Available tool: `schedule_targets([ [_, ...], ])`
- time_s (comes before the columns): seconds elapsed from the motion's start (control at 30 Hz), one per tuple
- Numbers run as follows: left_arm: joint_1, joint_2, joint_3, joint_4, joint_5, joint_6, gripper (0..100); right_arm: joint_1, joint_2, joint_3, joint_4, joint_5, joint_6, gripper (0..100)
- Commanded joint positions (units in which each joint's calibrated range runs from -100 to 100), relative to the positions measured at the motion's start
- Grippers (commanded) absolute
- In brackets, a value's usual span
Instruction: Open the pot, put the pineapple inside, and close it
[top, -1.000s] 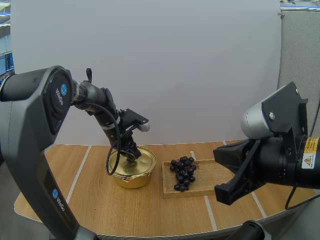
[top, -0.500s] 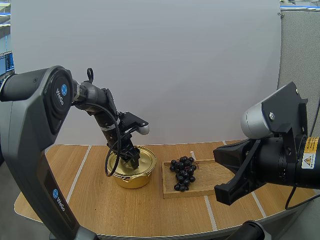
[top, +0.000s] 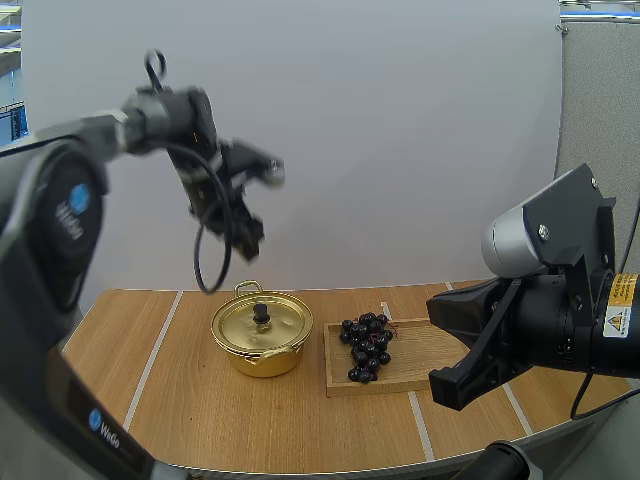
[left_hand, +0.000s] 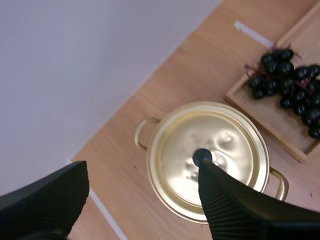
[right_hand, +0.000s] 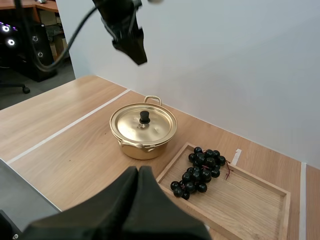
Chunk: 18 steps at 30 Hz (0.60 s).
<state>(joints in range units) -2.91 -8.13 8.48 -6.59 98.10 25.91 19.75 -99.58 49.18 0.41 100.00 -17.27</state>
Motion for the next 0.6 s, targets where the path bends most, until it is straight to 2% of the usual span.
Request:
schedule_targets([
  [0.0,-0.07,-11.3,-7.7,-0.1,1.9,-2.4,100,0.0,-0.4,0.0,-0.4,0.0,0.2,0],
  [0.2,-0.07,-23.0,-12.0,-0.1,1.9,-5.1,100,0.0,-0.4,0.0,-0.4,0.0,0.2,0],
  [0.57,-0.07,-39.8,-12.3,-0.1,1.9,-6.6,100,0.0,-0.4,0.0,-0.4,0.0,0.2,0],
])
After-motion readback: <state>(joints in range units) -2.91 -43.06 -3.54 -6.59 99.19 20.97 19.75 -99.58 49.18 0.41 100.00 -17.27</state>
